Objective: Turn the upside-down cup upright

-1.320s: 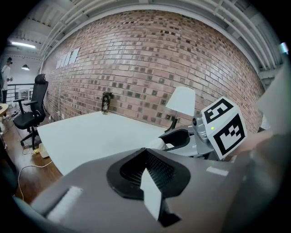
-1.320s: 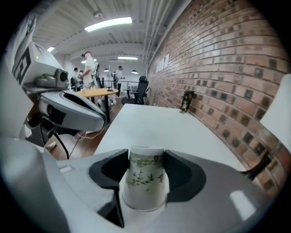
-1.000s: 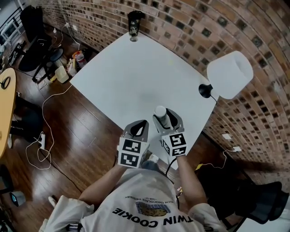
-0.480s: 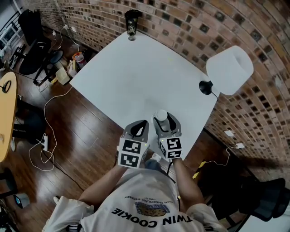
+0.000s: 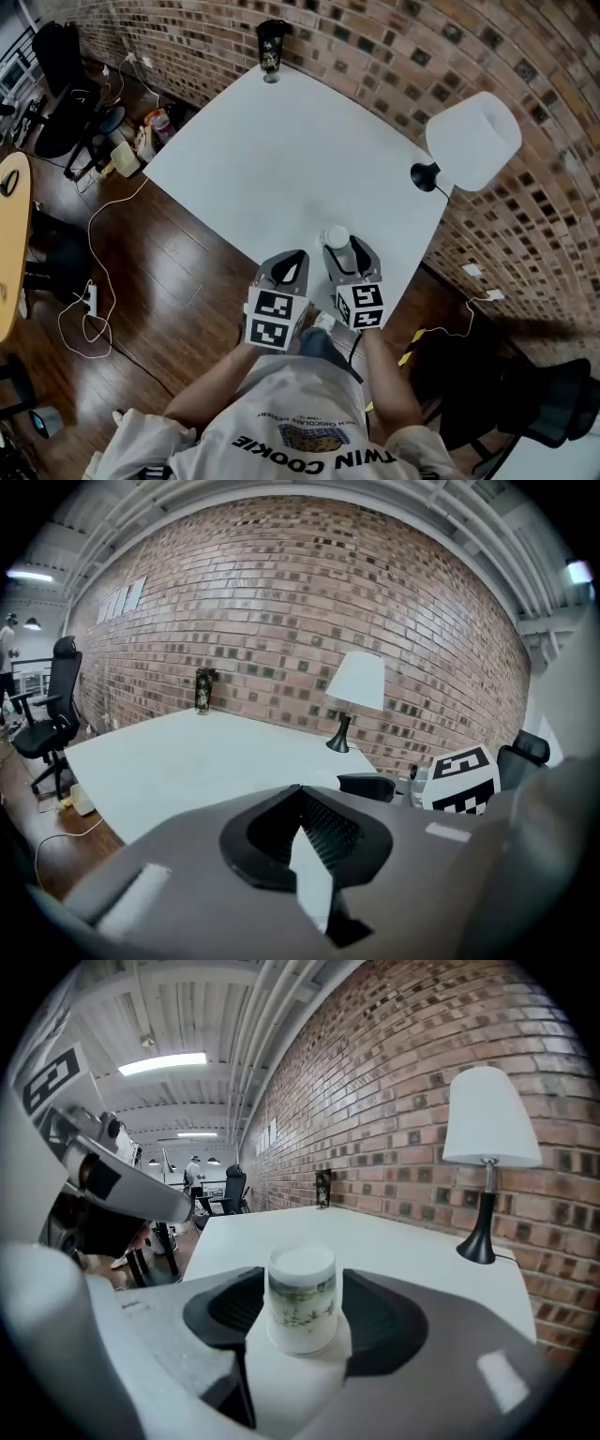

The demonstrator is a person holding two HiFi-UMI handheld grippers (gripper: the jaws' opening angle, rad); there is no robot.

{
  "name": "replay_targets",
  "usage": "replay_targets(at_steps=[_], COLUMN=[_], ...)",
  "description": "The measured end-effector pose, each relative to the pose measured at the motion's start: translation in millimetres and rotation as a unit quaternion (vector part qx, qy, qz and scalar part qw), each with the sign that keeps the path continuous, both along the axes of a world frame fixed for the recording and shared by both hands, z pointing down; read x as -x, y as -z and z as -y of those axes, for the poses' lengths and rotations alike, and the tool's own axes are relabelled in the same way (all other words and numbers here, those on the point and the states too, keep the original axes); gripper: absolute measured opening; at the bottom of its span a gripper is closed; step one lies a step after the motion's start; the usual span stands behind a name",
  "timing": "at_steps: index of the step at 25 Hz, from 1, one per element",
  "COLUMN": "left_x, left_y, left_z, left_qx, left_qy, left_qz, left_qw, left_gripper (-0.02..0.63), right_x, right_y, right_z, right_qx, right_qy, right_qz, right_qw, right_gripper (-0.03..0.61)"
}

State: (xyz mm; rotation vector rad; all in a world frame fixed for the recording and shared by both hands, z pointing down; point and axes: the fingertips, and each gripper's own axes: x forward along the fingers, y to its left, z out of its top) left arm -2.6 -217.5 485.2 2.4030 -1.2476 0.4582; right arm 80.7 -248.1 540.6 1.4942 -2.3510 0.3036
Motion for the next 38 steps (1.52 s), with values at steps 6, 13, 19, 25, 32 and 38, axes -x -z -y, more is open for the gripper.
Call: replay_targets(at_steps=[6,13,19,25,32,38], left_x=[-4,-17,-38,-56,-72,-76], left_y=[5,14,27,25,25,29], left_z=[-13,-45,-93,-152,-232,-283], left_qx=[-0.008,-0.021,-0.042,-0.057,-0.056,-0.055], left_qy=[-0.018,-0.012,0.008,0.042,0.077,0.093], left_qz=[-0.008,-0.014,0.001,0.035,0.049,0.054], left_qw=[0.9998,0.9996,0.9991,0.9968,0.9943,0.9926], left_gripper=[0.003,0.003,0.003,0.003,0.003,0.003], right_x=[1,4,-5,-19,-28,-30], right_y=[24,58,75,82,85,89], right_z=[-18,-56,-106,-171,-253,-306], right_qx=[-0.007,-0.012,-0.005,0.002,0.006,0.010], right_qy=[-0.009,0.000,0.021,0.040,0.075,0.088], right_qz=[-0.005,-0.002,0.024,0.050,0.070,0.082], right_qw=[1.000,1.000,0.999,0.998,0.995,0.993], right_gripper=[0.249,0.179,0.113,0.074,0.046,0.029])
